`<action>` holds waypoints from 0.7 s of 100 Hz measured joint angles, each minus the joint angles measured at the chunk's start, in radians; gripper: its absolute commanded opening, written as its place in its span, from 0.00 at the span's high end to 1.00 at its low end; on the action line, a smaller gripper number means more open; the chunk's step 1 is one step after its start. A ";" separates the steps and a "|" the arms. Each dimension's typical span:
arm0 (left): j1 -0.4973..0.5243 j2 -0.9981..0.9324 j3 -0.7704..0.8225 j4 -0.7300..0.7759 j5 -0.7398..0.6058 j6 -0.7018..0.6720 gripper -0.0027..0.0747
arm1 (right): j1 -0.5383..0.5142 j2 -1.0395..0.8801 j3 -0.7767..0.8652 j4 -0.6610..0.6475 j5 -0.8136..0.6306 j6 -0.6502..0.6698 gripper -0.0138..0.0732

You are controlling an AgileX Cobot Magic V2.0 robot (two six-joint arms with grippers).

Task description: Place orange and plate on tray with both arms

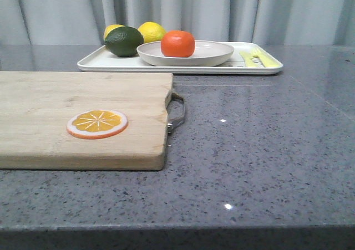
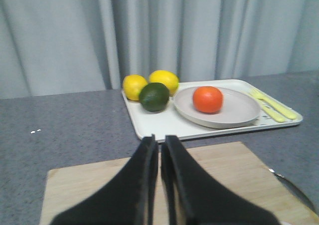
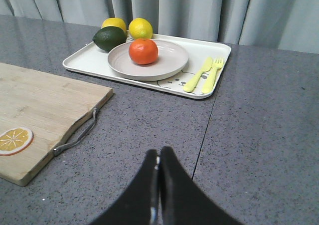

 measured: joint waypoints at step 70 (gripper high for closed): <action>0.221 -0.368 0.433 0.068 -0.211 0.000 0.96 | 0.000 0.000 0.000 0.000 0.000 0.000 0.93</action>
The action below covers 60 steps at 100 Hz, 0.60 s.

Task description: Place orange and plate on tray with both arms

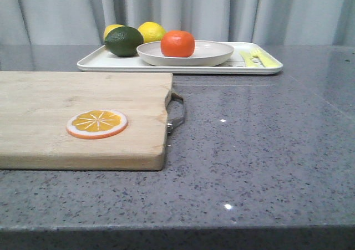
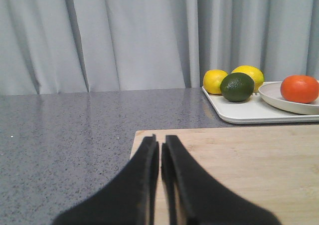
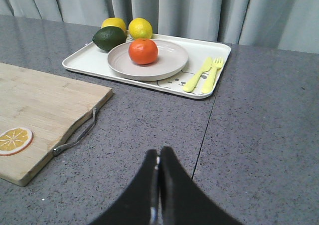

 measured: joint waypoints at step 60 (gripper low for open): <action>0.020 0.000 0.000 0.042 0.082 -0.068 0.96 | 0.000 0.000 0.000 0.000 0.000 0.000 0.93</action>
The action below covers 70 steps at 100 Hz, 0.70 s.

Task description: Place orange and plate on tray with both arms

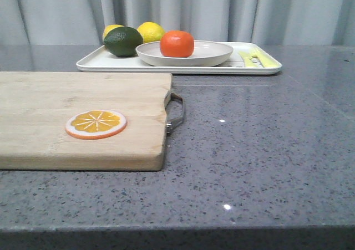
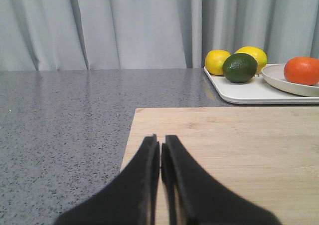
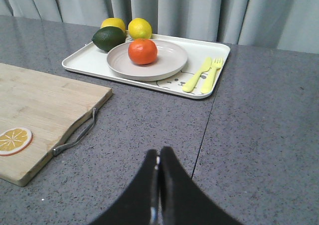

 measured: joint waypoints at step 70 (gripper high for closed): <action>0.000 0.000 0.000 0.006 0.025 -0.003 0.96 | 0.000 0.000 0.000 0.000 0.000 0.000 0.93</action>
